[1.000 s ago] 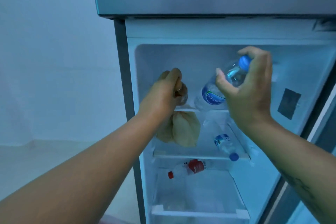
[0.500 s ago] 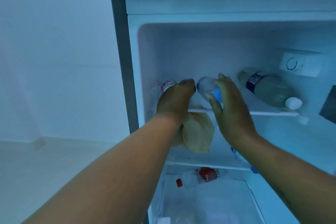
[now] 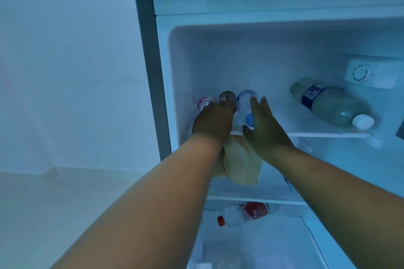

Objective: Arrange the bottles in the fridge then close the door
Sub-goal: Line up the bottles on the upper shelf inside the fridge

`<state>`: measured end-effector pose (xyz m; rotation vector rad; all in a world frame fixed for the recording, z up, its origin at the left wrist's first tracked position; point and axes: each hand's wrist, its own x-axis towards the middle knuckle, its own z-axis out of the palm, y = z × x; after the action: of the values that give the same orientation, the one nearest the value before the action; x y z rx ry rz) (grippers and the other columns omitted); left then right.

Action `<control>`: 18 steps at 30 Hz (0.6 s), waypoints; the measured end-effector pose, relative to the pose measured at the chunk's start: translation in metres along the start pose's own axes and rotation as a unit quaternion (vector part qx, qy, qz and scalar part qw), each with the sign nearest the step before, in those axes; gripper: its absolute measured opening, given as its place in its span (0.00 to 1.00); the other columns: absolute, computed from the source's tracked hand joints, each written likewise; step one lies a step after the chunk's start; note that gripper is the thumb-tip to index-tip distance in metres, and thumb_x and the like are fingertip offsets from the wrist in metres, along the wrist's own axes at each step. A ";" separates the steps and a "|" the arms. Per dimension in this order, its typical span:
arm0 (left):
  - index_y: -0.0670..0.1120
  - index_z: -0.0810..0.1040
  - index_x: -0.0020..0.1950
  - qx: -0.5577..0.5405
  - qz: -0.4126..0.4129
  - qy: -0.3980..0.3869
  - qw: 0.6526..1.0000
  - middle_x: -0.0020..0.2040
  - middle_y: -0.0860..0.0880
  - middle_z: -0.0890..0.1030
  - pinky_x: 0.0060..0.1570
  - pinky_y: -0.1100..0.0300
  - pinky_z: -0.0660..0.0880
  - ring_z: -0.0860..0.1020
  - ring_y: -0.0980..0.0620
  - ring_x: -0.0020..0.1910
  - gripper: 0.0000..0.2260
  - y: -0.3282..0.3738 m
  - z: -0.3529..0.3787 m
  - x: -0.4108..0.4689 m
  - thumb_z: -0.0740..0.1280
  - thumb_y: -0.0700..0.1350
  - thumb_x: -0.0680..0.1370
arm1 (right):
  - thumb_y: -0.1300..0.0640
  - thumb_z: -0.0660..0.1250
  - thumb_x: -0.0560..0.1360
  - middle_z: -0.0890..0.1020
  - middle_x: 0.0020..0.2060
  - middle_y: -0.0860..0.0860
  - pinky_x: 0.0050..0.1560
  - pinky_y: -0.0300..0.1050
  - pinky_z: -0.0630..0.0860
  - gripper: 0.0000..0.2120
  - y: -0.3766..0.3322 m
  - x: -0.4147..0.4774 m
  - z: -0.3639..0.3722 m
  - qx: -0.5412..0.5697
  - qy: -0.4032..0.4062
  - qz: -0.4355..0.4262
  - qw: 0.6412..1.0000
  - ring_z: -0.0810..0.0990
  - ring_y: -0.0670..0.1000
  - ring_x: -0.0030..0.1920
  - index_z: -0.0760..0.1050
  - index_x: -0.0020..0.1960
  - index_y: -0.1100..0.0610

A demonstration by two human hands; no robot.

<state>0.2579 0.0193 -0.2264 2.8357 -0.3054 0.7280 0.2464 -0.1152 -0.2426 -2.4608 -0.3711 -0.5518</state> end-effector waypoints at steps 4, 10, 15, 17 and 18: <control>0.48 0.68 0.69 0.049 -0.009 -0.049 0.998 0.68 0.47 0.72 0.62 0.50 0.67 0.68 0.43 0.68 0.21 0.006 -0.021 -0.015 0.66 0.43 0.77 | 0.56 0.65 0.78 0.39 0.78 0.52 0.74 0.52 0.58 0.41 -0.002 -0.018 -0.018 -0.002 -0.049 0.020 0.999 0.46 0.55 0.78 0.39 0.78 0.52; 0.45 0.57 0.79 0.158 0.020 -0.009 0.987 0.76 0.44 0.65 0.74 0.39 0.51 0.59 0.39 0.76 0.32 0.020 -0.048 -0.069 0.65 0.48 0.78 | 0.52 0.65 0.77 0.45 0.78 0.54 0.74 0.52 0.57 0.40 0.002 -0.058 -0.051 -0.070 -0.064 0.050 0.994 0.45 0.56 0.78 0.43 0.78 0.54; 0.40 0.74 0.69 0.217 0.068 0.070 0.971 0.65 0.37 0.77 0.69 0.38 0.66 0.71 0.32 0.68 0.30 0.011 -0.076 -0.118 0.73 0.46 0.69 | 0.51 0.66 0.76 0.49 0.77 0.55 0.70 0.56 0.64 0.38 0.002 -0.106 -0.069 -0.131 -0.091 0.073 0.985 0.48 0.58 0.77 0.46 0.78 0.52; 0.42 0.69 0.74 0.231 0.051 0.061 0.970 0.74 0.40 0.70 0.73 0.38 0.58 0.63 0.34 0.74 0.31 0.010 -0.084 -0.133 0.70 0.51 0.73 | 0.51 0.65 0.76 0.50 0.77 0.55 0.68 0.56 0.66 0.38 -0.001 -0.119 -0.074 -0.141 -0.103 0.075 0.982 0.48 0.57 0.76 0.47 0.78 0.51; 0.43 0.64 0.77 0.221 0.028 0.048 0.974 0.78 0.41 0.63 0.75 0.38 0.54 0.57 0.34 0.77 0.33 0.009 -0.088 -0.139 0.67 0.53 0.75 | 0.51 0.65 0.76 0.50 0.77 0.55 0.68 0.56 0.66 0.37 -0.003 -0.124 -0.077 -0.147 -0.107 0.075 0.980 0.48 0.57 0.76 0.47 0.78 0.51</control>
<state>0.0969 0.0526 -0.2185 3.1988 -0.2318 1.0600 0.1134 -0.1756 -0.2409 -2.8163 -0.1953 -0.2940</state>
